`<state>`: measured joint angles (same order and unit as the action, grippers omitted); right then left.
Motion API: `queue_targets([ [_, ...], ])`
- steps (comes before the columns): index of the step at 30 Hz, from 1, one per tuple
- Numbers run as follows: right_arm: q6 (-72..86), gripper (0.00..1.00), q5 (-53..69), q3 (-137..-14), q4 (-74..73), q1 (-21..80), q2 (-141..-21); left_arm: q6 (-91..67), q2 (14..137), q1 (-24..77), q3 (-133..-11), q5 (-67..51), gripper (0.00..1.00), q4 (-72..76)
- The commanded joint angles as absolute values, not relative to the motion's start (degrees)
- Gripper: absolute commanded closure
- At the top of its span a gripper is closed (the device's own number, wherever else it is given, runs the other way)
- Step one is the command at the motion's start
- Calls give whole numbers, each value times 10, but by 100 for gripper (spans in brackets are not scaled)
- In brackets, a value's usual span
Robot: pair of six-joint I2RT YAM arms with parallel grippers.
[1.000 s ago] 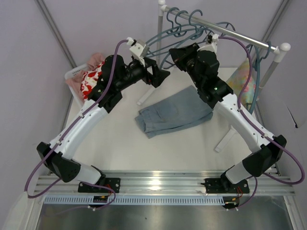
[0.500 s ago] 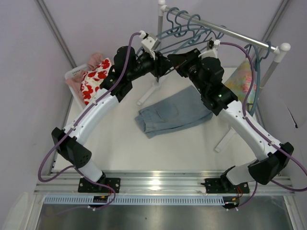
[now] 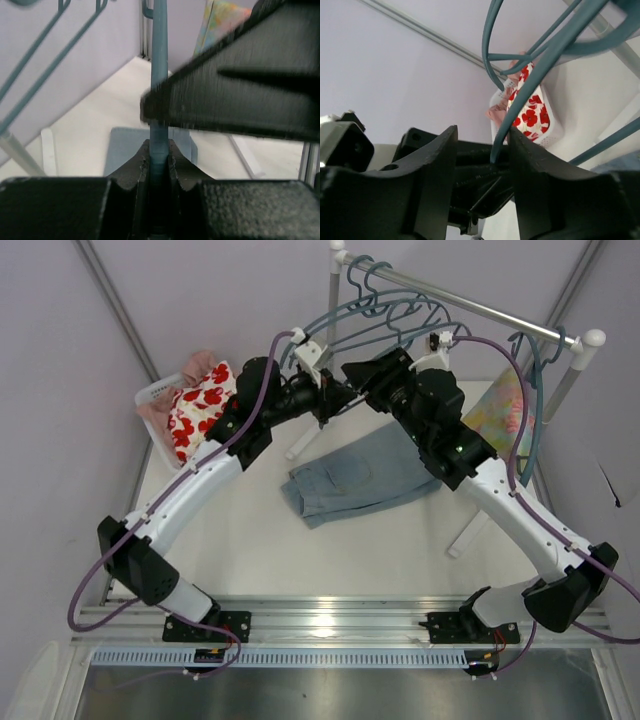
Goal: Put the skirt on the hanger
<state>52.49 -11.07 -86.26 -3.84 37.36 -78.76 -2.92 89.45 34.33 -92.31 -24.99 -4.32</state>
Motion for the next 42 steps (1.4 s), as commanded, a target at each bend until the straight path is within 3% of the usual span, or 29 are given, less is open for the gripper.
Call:
queue_targets([
  [1, 501, 49, -124, -868, -30, 378, -756, -13, 817, 341, -843, -238, 100, 11],
  [5, 490, 43, -142, -870, -37, 378, -748, -17, 766, 341, -780, -232, 100, 32],
  [12, 479, 43, -174, -858, -54, 376, -737, -49, 698, 341, -708, -218, 100, 58],
  [19, 485, 60, -164, -843, -36, 376, -741, -76, 685, 349, -682, -224, 99, 79],
  [23, 486, 64, -153, -842, -30, 377, -744, -83, 685, 359, -682, -216, 98, 87],
  [28, 485, 60, -148, -842, -26, 377, -745, -96, 689, 366, -690, -210, 98, 96],
  [33, 485, 40, -134, -852, -39, 380, -752, -77, 698, 388, -711, -164, 98, 74],
  [42, 491, 40, -152, -841, -43, 379, -751, -83, 680, 398, -699, -128, 98, 85],
])
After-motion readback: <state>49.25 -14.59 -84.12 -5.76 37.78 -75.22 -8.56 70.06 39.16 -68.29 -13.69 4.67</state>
